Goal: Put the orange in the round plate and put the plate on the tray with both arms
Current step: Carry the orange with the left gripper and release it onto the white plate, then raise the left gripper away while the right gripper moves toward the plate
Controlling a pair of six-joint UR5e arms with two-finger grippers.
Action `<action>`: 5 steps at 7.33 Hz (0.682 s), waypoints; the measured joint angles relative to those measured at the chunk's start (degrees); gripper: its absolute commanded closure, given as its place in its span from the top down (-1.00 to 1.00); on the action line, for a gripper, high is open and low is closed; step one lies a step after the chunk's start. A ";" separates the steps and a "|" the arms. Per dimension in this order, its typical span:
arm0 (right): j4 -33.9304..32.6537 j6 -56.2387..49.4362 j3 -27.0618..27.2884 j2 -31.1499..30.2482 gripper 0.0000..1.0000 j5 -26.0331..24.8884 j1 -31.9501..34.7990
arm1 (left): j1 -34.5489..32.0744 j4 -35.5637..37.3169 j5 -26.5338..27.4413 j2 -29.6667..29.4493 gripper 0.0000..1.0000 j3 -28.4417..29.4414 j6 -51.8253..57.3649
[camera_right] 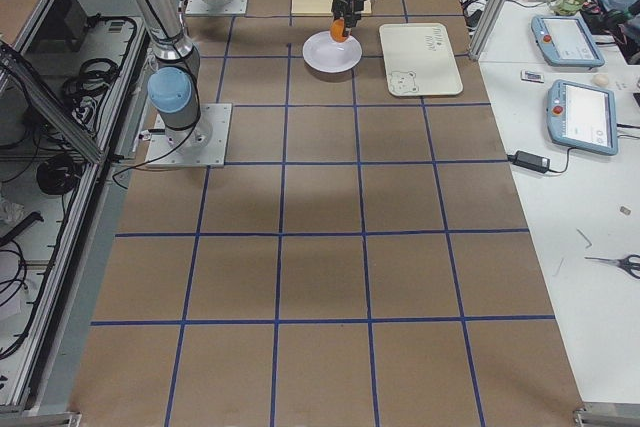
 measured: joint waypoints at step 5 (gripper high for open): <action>-0.30 -0.17 0.00 0.07 1.00 0.02 -0.05 | 0.18 -0.16 4.51 1.73 1.00 0.80 1.61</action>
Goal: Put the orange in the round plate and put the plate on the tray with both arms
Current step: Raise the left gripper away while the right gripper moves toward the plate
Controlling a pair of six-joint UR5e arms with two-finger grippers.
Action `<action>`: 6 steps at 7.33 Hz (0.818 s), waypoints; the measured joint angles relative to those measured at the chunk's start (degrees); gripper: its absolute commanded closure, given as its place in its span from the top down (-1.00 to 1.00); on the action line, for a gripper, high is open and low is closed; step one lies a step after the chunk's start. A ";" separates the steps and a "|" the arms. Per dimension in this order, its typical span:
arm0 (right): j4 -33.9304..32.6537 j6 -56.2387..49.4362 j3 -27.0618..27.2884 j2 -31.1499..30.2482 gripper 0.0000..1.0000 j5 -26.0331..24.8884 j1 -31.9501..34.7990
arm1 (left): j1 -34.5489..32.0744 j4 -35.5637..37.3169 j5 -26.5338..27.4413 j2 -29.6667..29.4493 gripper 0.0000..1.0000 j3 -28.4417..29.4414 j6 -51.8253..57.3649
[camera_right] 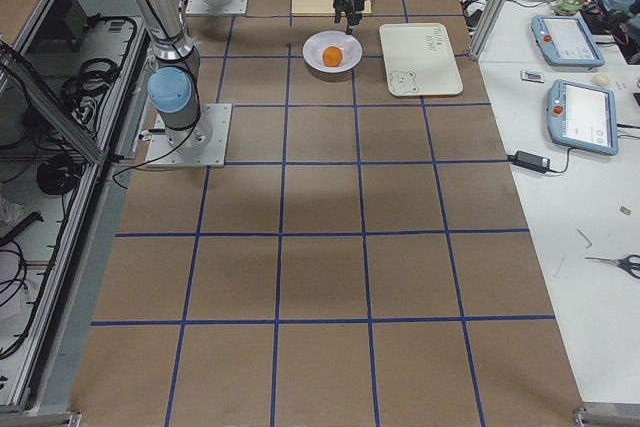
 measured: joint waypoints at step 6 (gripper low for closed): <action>-12.26 0.09 2.76 11.80 1.00 8.93 -1.47 | 15.50 -10.86 14.83 6.94 1.00 5.99 21.06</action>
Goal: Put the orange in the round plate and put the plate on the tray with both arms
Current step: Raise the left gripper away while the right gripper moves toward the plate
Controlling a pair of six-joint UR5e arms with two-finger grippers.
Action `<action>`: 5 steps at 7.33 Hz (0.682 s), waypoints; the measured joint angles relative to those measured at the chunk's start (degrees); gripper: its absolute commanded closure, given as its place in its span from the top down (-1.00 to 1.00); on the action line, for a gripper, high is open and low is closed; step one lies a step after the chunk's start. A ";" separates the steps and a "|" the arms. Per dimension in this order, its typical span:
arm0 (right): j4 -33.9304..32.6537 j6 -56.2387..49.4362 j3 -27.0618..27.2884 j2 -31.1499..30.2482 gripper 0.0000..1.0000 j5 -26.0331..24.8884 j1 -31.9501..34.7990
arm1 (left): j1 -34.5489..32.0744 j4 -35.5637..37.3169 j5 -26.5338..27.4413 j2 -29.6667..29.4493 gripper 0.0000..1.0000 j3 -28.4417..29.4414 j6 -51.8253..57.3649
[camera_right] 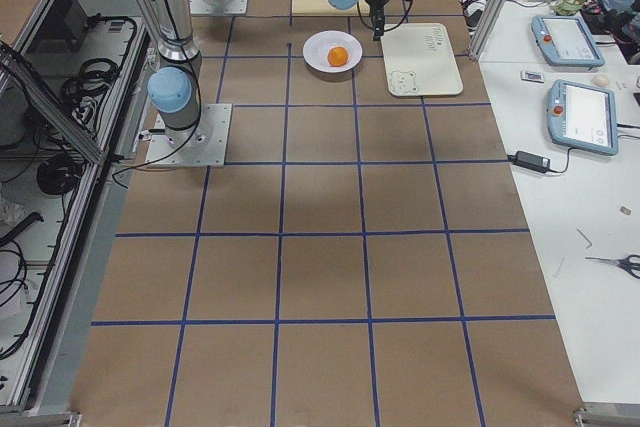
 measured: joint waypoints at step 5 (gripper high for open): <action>-23.48 1.81 21.07 2.13 1.00 4.48 -0.05 | 6.72 -7.04 1.18 8.76 1.00 -0.03 2.40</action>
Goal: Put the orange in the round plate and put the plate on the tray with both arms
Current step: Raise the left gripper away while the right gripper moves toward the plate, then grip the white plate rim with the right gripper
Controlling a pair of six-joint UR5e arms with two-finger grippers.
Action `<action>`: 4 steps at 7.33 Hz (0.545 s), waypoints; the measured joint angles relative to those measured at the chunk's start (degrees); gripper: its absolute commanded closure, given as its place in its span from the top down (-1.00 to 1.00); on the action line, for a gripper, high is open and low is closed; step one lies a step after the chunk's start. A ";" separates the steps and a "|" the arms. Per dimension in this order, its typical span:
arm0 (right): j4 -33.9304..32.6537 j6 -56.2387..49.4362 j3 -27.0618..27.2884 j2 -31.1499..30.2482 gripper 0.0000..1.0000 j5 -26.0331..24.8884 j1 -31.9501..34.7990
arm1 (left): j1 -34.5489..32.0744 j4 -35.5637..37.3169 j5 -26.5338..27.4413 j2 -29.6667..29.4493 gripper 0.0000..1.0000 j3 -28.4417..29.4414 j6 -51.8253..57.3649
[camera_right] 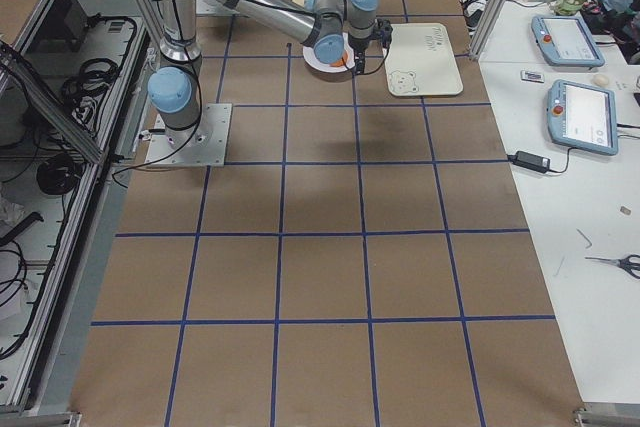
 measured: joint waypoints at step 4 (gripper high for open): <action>-5.55 3.27 8.36 0.12 1.00 0.29 0.56 | 0.37 -1.16 -0.08 2.29 1.00 -0.18 5.09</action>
